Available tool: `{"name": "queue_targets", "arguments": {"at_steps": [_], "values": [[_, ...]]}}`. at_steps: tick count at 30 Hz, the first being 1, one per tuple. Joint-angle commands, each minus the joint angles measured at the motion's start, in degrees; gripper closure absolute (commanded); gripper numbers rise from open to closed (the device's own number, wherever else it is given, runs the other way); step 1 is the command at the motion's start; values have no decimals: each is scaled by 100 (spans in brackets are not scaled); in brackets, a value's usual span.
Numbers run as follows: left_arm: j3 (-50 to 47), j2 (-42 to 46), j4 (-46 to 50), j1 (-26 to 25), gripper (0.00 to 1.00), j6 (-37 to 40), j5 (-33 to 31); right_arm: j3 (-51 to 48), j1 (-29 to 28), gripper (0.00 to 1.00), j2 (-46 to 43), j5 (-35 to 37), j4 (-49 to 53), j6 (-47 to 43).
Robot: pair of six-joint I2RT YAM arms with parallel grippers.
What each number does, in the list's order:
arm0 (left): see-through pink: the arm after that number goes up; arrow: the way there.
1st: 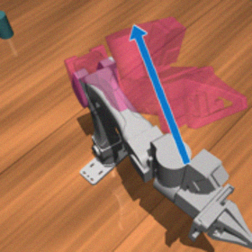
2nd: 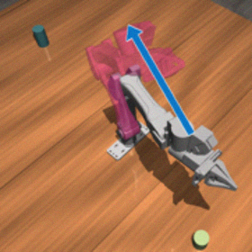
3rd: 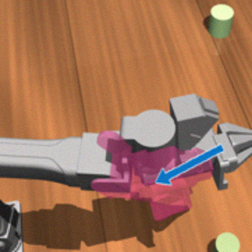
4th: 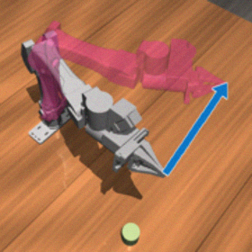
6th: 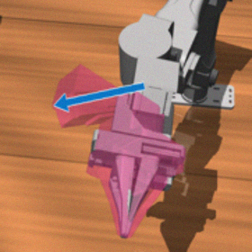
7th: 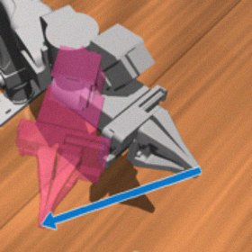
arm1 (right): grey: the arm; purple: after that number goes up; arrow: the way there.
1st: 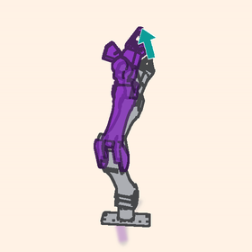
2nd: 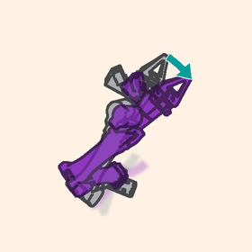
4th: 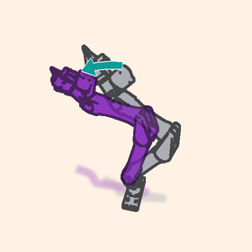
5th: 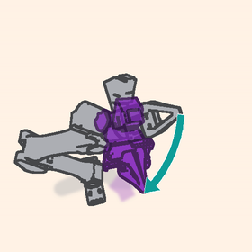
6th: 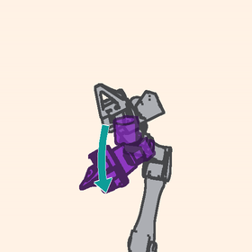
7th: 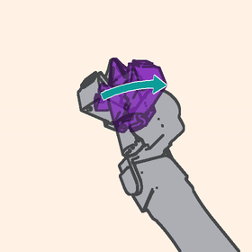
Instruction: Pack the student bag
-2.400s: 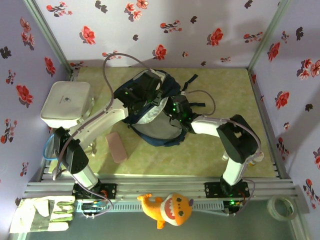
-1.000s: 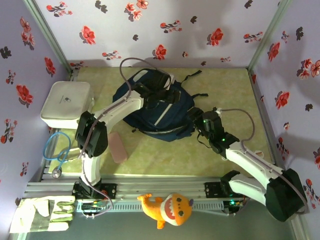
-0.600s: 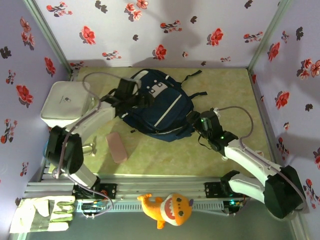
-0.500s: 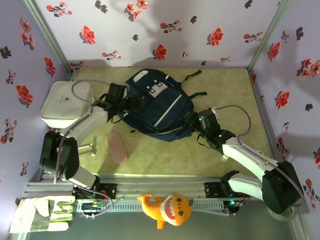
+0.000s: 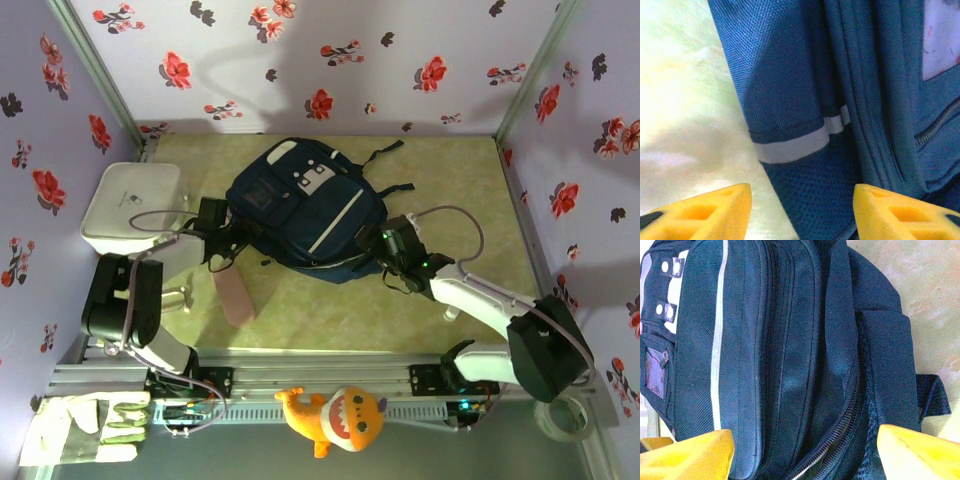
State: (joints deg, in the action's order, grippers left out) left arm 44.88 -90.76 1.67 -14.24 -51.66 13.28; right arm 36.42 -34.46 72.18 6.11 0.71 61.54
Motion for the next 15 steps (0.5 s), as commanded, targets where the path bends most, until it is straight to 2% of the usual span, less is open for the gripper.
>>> {"name": "queue_targets", "arguments": {"at_steps": [1, 15], "values": [[-53, -219, -466, 88, 48, -413, 201, 129, -52, 24, 74, 11, -100, 51], [-205, -662, -1126, 189, 61, -862, 272, -19, -61, 25, 255, -16, -95, 298]]}}
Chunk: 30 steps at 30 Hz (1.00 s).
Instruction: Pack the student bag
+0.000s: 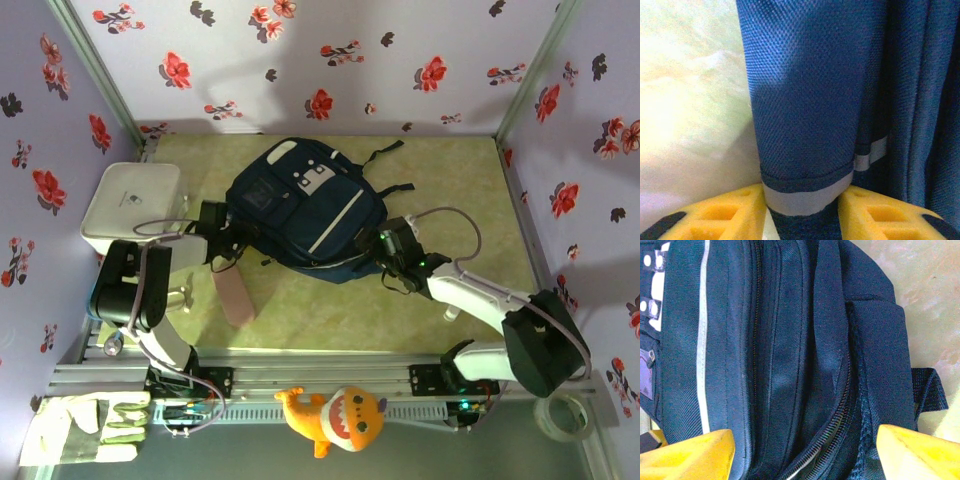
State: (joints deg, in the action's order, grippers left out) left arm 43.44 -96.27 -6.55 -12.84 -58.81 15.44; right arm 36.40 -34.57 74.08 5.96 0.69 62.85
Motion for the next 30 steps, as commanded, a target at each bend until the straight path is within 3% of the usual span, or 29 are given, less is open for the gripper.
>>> {"name": "queue_targets", "arguments": {"at_steps": [1, 6, 12, 20, 30], "values": [[-63, -111, -344, 45, 63, -166, 60, -27, -48, 25, 97, 16, -95, 195], [9, -82, -326, 48, 76, -175, 64, -41, -50, 29, 349, -22, -184, 245], [24, 185, -260, 50, 100, -119, 71, -54, -50, 41, 601, -36, -336, 263], [7, 884, 85, 39, 100, 114, 29, 167, 117, 47, 1052, 212, -327, -128], [100, 1373, 240, -399, 100, -44, -56, 998, 783, 47, 2050, -200, -652, -1153]]}}
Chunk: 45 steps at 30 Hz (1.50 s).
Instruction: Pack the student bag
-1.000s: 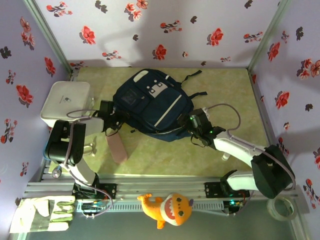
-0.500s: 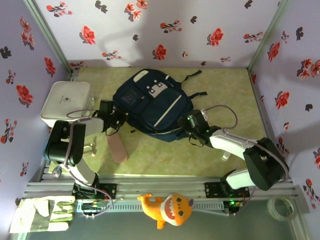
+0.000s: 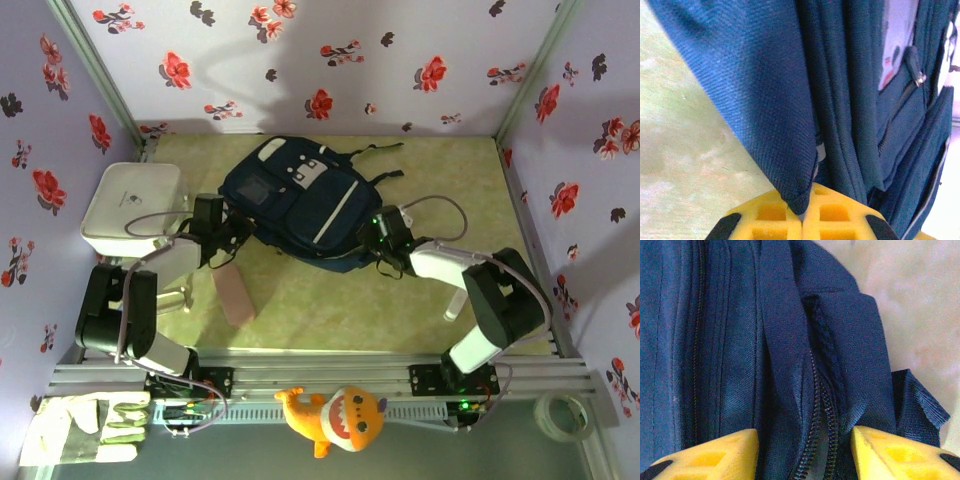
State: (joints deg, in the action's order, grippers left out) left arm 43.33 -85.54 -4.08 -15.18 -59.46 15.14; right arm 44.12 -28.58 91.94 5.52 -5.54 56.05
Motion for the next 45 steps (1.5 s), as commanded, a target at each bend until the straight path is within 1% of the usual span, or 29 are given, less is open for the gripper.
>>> {"name": "queue_targets", "arguments": {"at_steps": [1, 4, 8, 10, 13, 16, 19, 24, 29, 33, 37, 45], "values": [[135, 325, 3, -222, 100, -6, -57, 297, 246, 47, 288, -190, 39, -558], [175, 385, -36, -390, 100, -120, -130, 473, 326, 46, 76, -151, 538, -833], [196, 500, -63, -603, 100, -230, -396, 536, 308, 40, -711, 157, 1505, -1117], [194, 546, -89, -711, 100, -270, -529, 579, 238, 39, -1121, 347, 2039, -1140], [129, 665, -311, -888, 100, -336, -752, 804, -163, 39, -1515, 334, 2495, -1202], [140, 726, -473, -1036, 100, -414, -953, 1205, -800, 39, -1566, 583, 2929, -1123], [200, 731, -574, -1198, 100, -502, -1047, 1416, -1407, 41, -1440, 774, 2959, -983], [433, 592, -551, -1449, 100, -461, -1083, 1821, -2318, 54, -1013, 1177, 3009, -901], [510, 530, -558, -1515, 100, -391, -1083, 2128, -2917, 62, -452, 1324, 2928, -964], [497, 538, -562, -1532, 100, -382, -1083, 2389, -3110, 66, 63, 1329, 2893, -980], [479, 598, -518, -1533, 100, -358, -1065, 2602, -3133, 68, 415, 1329, 2761, -1016], [458, 651, -498, -1567, 100, -358, -1032, 3135, -3112, 75, 986, 1943, 3004, -999]]}}
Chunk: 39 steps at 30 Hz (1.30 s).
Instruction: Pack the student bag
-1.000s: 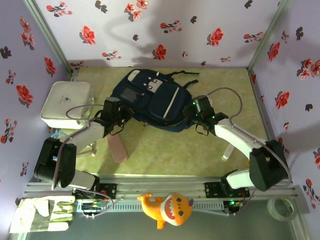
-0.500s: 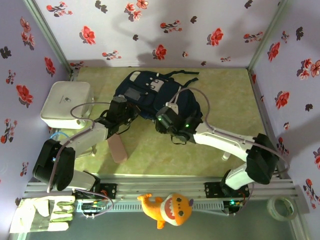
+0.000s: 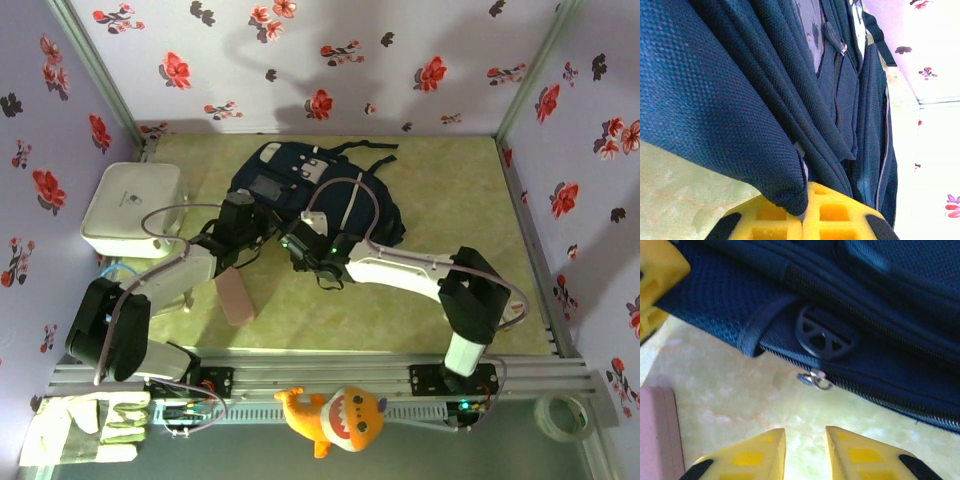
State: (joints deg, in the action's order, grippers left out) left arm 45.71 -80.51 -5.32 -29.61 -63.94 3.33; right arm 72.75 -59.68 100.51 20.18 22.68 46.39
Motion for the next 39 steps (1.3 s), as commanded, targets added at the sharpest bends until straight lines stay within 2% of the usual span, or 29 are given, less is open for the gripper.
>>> {"name": "queue_targets", "arguments": {"at_steps": [1, 13, 26, 39], "values": [[219, 143, -373, -117, 100, 93, 151, 322, 0, 75, 171, 552, 254, -12], [210, 191, -373, -142, 100, 74, 168, 527, 153, 76, 403, 743, 475, 63], [227, 227, -342, -160, 100, 71, 194, 861, 243, 71, 731, 802, 632, 1], [245, 193, -295, -144, 100, 127, 164, 626, 247, 85, 554, 992, 927, 164]]}}
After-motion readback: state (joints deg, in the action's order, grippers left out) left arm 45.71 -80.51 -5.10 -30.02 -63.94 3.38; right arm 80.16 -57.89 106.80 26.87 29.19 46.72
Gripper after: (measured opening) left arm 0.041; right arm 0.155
